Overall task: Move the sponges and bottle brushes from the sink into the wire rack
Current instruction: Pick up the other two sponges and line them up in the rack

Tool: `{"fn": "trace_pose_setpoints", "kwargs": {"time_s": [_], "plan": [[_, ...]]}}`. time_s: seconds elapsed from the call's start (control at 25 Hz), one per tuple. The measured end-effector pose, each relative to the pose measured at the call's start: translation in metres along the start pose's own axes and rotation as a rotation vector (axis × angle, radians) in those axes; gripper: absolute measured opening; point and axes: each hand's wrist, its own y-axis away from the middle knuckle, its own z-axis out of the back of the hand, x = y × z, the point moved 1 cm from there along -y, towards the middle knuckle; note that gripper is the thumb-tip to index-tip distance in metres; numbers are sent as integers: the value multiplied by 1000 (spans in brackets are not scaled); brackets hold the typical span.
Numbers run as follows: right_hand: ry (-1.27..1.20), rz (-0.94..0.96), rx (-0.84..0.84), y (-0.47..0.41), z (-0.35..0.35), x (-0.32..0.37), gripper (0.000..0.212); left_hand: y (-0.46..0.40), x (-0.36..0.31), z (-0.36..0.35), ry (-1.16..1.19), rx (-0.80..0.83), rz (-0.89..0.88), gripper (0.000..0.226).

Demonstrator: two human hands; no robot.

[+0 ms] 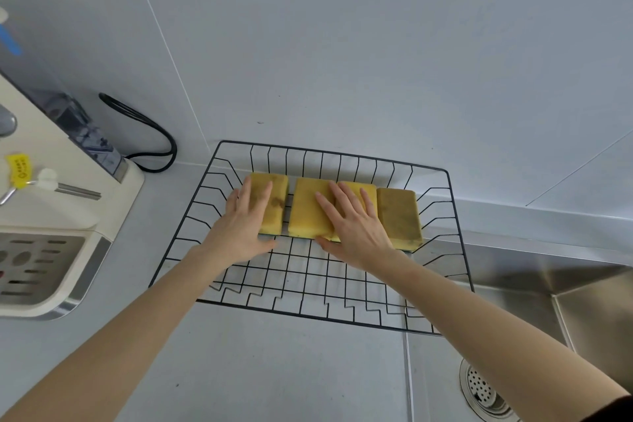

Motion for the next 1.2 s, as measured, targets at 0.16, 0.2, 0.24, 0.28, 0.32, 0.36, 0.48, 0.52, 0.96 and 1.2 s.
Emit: {"fn": "trace_pose_setpoints", "kwargs": {"time_s": [0.16,0.2,0.24,0.28,0.32,0.36,0.48,0.52,0.96,1.2], "plan": [[58,-27,-2,-1,-5,-2,78,-4,-9,-9,-35,-94,-40,81],[72,-39,-10,-2,-7,-1,79,-5,-10,-11,-37,-108,-43,79],[77,-44,-25,-3,-8,-1,79,-6,-11,-11,-42,-115,-42,78],[79,-44,-40,-3,-8,0,79,-7,-11,-11,-50,-117,-44,78],[81,-45,-49,-3,-8,1,79,-8,-11,-11,-61,-111,-48,77],[88,-49,-54,-3,-9,1,79,-8,-11,-11,-77,-102,-54,77],[99,-36,-33,-3,-5,1,79,-9,-11,-15,-108,-73,-61,76],[81,-25,-15,-2,-2,1,80,-8,-12,-15,-108,-53,-54,78],[-21,-167,12,45,55,-4,80,29,-61,25,-121,-152,-113,91],[-95,-260,-35,106,87,-15,76,76,-109,36,-137,-226,-160,88]]}}
